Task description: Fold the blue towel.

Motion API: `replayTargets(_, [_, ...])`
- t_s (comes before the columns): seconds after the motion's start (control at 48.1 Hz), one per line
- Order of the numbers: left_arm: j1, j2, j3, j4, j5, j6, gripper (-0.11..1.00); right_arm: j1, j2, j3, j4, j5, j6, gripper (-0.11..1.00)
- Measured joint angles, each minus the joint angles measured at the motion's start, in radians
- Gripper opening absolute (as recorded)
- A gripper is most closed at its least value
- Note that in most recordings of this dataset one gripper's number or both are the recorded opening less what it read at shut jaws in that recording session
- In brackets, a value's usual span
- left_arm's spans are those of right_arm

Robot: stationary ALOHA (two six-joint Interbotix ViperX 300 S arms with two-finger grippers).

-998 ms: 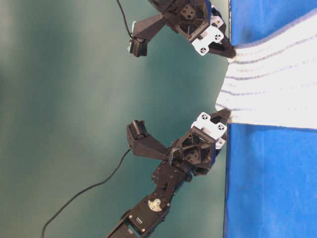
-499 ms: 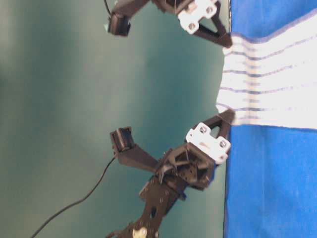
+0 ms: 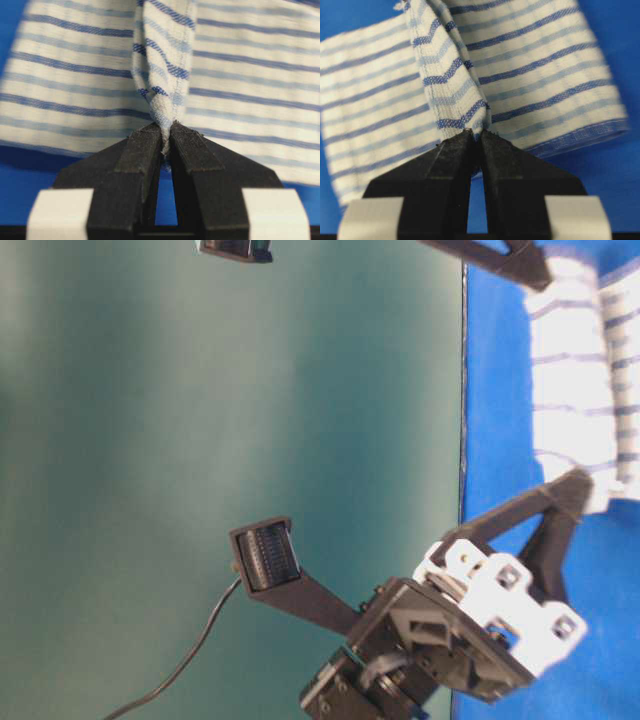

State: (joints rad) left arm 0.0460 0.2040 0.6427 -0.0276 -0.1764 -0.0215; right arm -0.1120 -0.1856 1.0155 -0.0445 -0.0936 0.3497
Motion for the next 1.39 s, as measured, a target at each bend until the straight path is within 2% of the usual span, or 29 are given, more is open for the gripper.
replayTargets(0.208, [-0.064,0.000,0.000,0.000,0.002,-0.006,0.03,0.092,0.020,-0.006,0.029,0.015,0.000,0.07])
replayTargets(0.395, [-0.103,0.000,0.000,0.000,0.003,-0.005,0.03,0.138,0.051,-0.021,0.040,0.017,0.000,0.07])
replayTargets(0.852, [-0.112,0.021,-0.003,-0.002,0.003,-0.005,0.04,0.155,0.078,-0.048,0.041,0.046,-0.003,0.07])
replayTargets(0.914, [-0.112,0.021,-0.003,0.000,0.003,-0.005,0.10,0.161,0.078,-0.048,0.041,0.046,-0.003,0.07])
replayTargets(1.018, [-0.112,0.021,-0.003,-0.002,0.011,-0.006,0.31,0.166,0.078,-0.049,0.043,0.046,-0.003,0.09])
replayTargets(1.122, [-0.112,0.020,-0.003,0.000,0.034,-0.005,0.58,0.172,0.080,-0.057,0.048,0.049,0.000,0.39])
replayTargets(1.185, [-0.112,0.009,-0.003,-0.002,0.067,0.003,0.70,0.175,0.077,-0.066,0.048,0.060,-0.003,0.57])
replayTargets(1.226, [-0.110,-0.005,-0.002,-0.002,0.091,0.008,0.77,0.176,0.072,-0.071,0.048,0.072,-0.006,0.63])
replayTargets(1.392, [-0.097,-0.121,0.015,0.000,0.196,0.015,0.78,0.176,-0.015,-0.091,0.032,0.155,-0.025,0.57])
